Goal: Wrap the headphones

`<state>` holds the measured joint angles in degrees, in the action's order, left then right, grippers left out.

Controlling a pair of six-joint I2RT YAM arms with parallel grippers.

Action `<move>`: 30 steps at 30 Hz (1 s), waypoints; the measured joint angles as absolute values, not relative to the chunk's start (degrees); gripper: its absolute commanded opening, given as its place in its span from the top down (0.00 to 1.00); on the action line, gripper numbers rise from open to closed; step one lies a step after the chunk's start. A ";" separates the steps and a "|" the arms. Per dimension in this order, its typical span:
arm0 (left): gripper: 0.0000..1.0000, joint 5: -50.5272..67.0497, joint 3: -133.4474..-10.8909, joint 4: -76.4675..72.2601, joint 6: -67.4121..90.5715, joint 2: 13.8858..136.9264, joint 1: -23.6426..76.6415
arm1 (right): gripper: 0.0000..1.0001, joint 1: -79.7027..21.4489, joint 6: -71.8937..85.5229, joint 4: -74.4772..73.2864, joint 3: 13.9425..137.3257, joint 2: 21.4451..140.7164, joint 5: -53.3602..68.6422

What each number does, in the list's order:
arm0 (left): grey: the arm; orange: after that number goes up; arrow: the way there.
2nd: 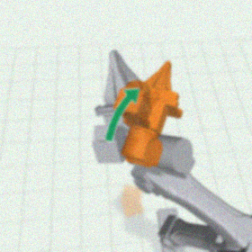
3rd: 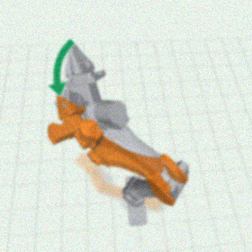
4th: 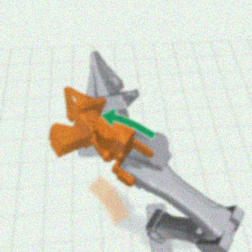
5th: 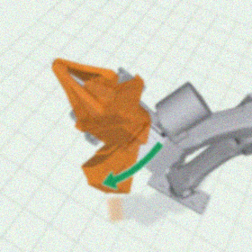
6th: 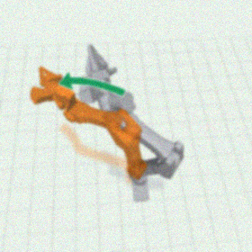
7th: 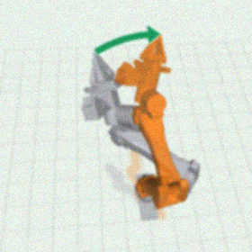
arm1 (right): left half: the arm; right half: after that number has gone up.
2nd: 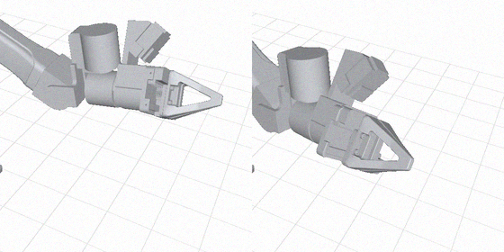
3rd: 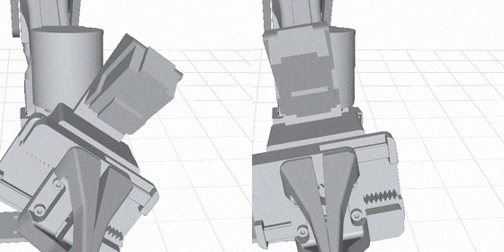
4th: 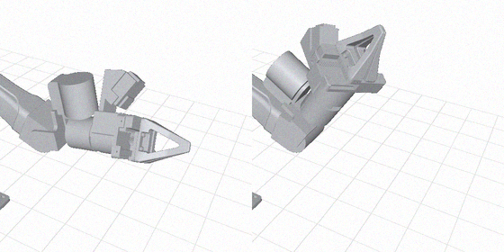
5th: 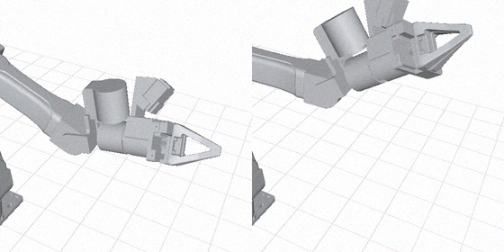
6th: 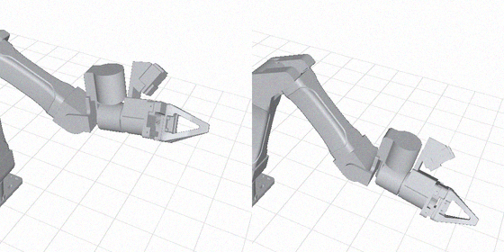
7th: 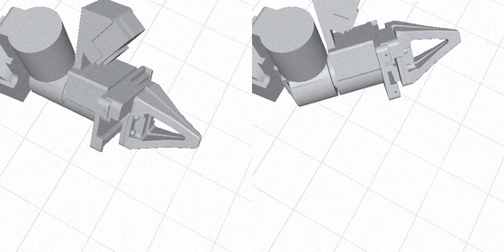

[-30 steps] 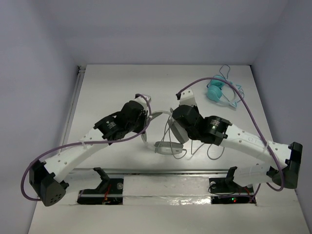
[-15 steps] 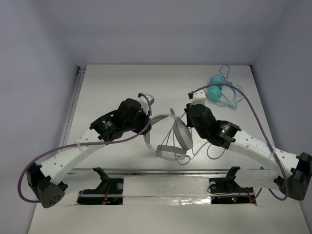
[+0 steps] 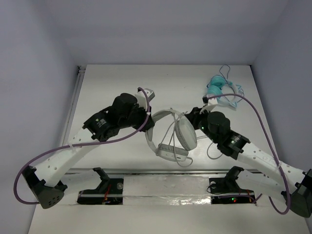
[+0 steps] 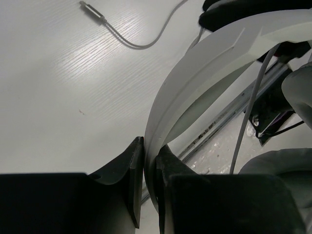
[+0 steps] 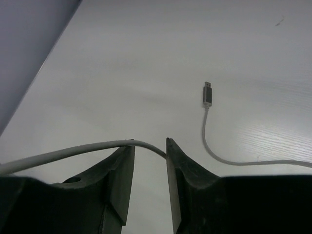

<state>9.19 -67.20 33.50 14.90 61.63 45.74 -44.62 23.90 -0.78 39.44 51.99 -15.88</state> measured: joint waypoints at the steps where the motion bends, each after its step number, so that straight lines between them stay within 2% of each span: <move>1: 1.00 9.43 -67.79 33.45 14.92 61.63 45.74 | 0.58 -44.42 24.47 0.30 38.44 51.86 -14.96; 6: 1.00 10.11 -70.91 33.41 15.31 61.65 45.74 | 0.51 -44.16 26.76 4.73 34.11 51.72 -11.92; 19: 1.00 9.26 -82.91 35.14 15.94 64.93 45.76 | 0.50 -44.16 31.64 14.13 24.60 51.20 -8.05; 30: 1.00 9.43 -101.73 38.76 17.06 74.28 44.56 | 0.50 -44.16 34.79 20.27 21.15 54.61 -5.76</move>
<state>9.43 -101.73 38.76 17.06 74.28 44.56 -44.16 34.79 20.27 21.15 54.61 -5.76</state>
